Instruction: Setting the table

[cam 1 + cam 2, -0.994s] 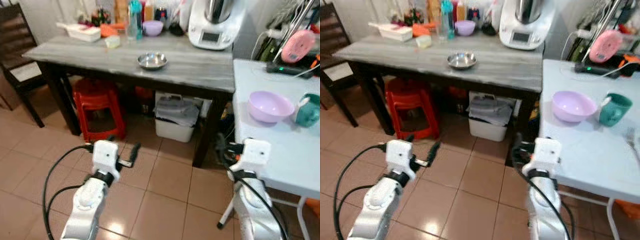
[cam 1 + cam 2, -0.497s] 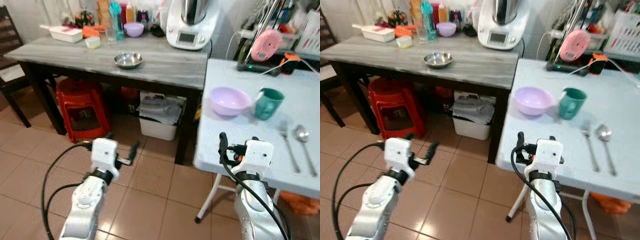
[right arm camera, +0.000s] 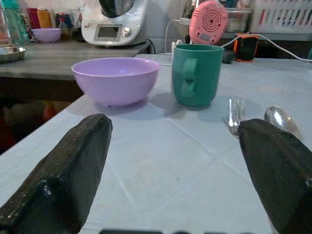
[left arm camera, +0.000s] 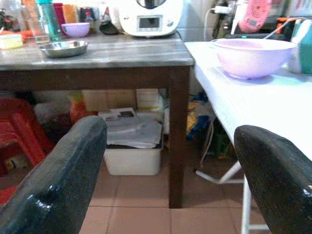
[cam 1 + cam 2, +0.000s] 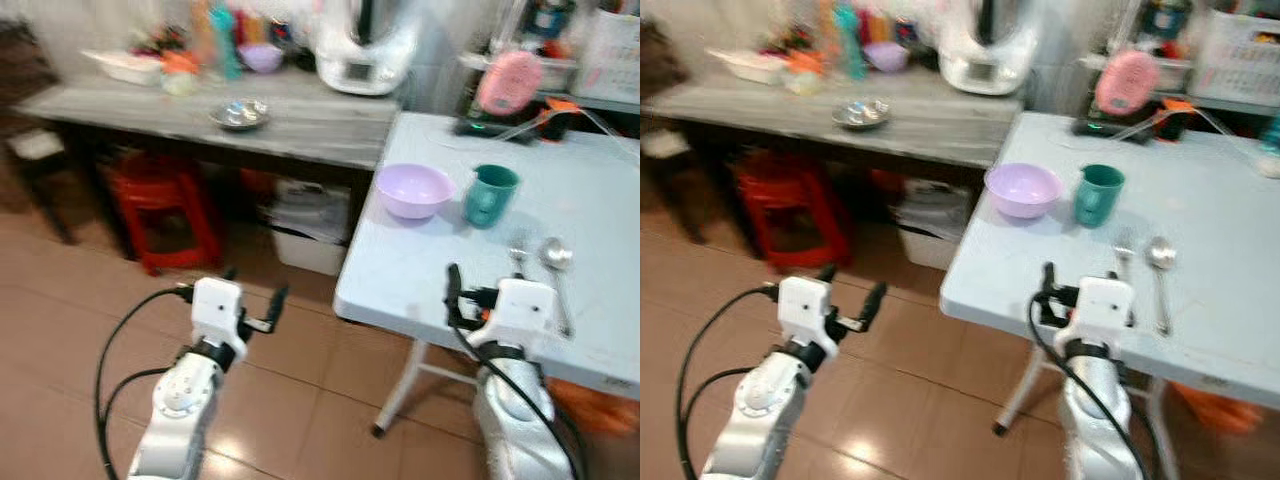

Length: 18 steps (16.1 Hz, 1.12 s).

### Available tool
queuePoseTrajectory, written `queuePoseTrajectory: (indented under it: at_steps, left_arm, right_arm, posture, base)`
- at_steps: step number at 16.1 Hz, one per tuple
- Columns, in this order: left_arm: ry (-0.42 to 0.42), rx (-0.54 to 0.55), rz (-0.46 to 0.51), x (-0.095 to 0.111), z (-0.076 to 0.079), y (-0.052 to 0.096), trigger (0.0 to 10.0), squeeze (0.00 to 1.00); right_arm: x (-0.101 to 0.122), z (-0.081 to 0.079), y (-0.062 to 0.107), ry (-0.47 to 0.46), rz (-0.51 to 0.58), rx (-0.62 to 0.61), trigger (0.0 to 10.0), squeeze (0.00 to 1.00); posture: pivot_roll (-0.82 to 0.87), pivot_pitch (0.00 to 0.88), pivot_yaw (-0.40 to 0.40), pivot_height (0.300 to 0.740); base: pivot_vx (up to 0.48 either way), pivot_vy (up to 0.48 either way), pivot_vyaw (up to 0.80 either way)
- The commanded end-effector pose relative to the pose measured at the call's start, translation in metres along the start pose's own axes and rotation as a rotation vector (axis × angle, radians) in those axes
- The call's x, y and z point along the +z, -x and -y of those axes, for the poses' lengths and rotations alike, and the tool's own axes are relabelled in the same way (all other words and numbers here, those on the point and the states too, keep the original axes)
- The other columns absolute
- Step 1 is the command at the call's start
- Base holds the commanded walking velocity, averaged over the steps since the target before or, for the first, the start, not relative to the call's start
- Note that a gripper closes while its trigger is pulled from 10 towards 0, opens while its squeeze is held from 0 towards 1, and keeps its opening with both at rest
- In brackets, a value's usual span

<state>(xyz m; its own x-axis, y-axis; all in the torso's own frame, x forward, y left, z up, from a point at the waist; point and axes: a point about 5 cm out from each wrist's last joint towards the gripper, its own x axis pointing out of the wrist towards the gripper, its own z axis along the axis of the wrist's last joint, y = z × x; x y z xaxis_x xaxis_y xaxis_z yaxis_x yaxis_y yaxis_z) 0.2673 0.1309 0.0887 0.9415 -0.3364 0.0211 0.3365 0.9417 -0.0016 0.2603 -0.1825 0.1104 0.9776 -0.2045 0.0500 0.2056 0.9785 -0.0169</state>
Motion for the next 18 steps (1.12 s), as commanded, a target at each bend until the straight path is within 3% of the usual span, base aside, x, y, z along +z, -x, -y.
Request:
queuePoseTrajectory:
  at_steps: [1,6,10,14,18]
  left_arm:
    - [-0.002,-0.019,0.004,0.002,-0.001,0.000,10.0,0.00]
    - [0.042,-0.082,0.025,0.005,0.005,0.000,10.0,0.00]
    - [0.049,-0.106,0.027,0.005,0.007,0.000,10.0,0.00]
    - [0.052,-0.114,0.025,0.004,0.008,0.000,10.0,0.00]
    - [0.055,-0.118,0.024,0.003,0.009,0.000,10.0,0.00]
  right_arm:
    - [0.002,-0.001,-0.001,0.004,0.007,-0.006,10.0,0.00]
    - [0.003,0.002,-0.001,0.010,0.015,-0.025,10.0,0.00]
    - [0.003,0.002,-0.001,0.009,0.015,-0.025,10.0,0.00]
    - [0.004,0.001,-0.002,0.012,0.018,-0.020,10.0,0.00]
    - [0.004,-0.001,-0.003,0.023,0.018,0.000,10.0,0.00]
  posture:
    - [0.00,0.000,0.001,0.740]
    - [0.00,0.000,0.001,0.740]
    - [-0.01,0.000,0.004,0.740]
    - [-0.01,0.000,0.000,0.740]
    - [-0.01,0.000,-0.003,0.740]
  base:
    - [0.000,0.000,0.00]
    - [0.000,0.000,0.00]
    - [0.289,0.000,0.00]
    - [0.323,0.000,-0.70]
    - [0.324,0.000,0.00]
